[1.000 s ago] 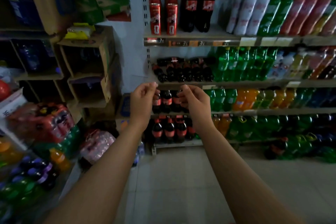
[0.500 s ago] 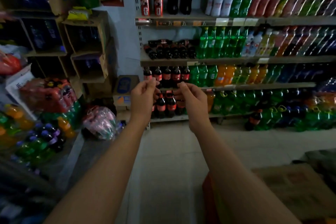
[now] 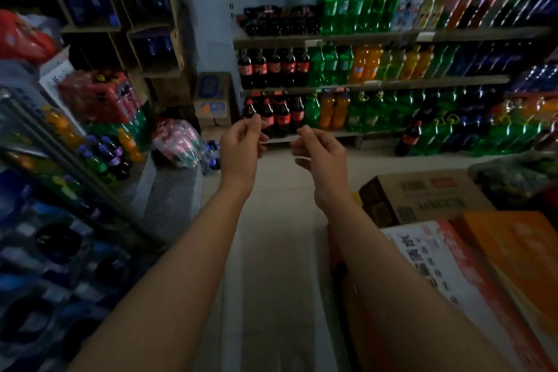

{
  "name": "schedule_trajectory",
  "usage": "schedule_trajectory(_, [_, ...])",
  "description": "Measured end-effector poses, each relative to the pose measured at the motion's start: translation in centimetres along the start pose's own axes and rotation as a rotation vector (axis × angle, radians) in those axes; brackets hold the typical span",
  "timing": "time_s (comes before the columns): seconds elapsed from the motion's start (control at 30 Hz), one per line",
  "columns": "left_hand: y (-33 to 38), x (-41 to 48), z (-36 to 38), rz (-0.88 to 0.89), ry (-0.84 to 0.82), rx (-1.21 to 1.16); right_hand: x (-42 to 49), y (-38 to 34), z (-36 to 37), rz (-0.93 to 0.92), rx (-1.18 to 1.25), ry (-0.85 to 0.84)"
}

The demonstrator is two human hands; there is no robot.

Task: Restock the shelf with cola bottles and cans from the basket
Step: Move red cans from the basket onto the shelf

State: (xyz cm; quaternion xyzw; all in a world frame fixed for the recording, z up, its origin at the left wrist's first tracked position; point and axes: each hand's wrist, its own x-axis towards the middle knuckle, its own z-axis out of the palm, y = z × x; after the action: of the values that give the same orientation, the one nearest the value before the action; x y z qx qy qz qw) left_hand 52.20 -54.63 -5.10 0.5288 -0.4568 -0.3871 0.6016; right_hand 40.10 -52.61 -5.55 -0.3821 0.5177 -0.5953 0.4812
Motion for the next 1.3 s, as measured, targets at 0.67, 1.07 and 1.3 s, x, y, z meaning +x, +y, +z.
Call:
schedule_trajectory(0.67, [8.3,-33.6,2.1,0.022,-0.502,-0.208,-35.5,-5.4,-16.7,-0.221,-0.020,0.415])
schedule_trajectory(1.07, [20.7,-57.9,17.3,0.216,-1.024,-0.421,-56.8,-17.1,-37.1,-0.554,-0.057,0.864])
schedule_trajectory(1.3, [21.2,-69.9,25.6,0.203,-1.337,-0.263,-65.0,-17.6,-50.2,-0.535,-0.012,1.059])
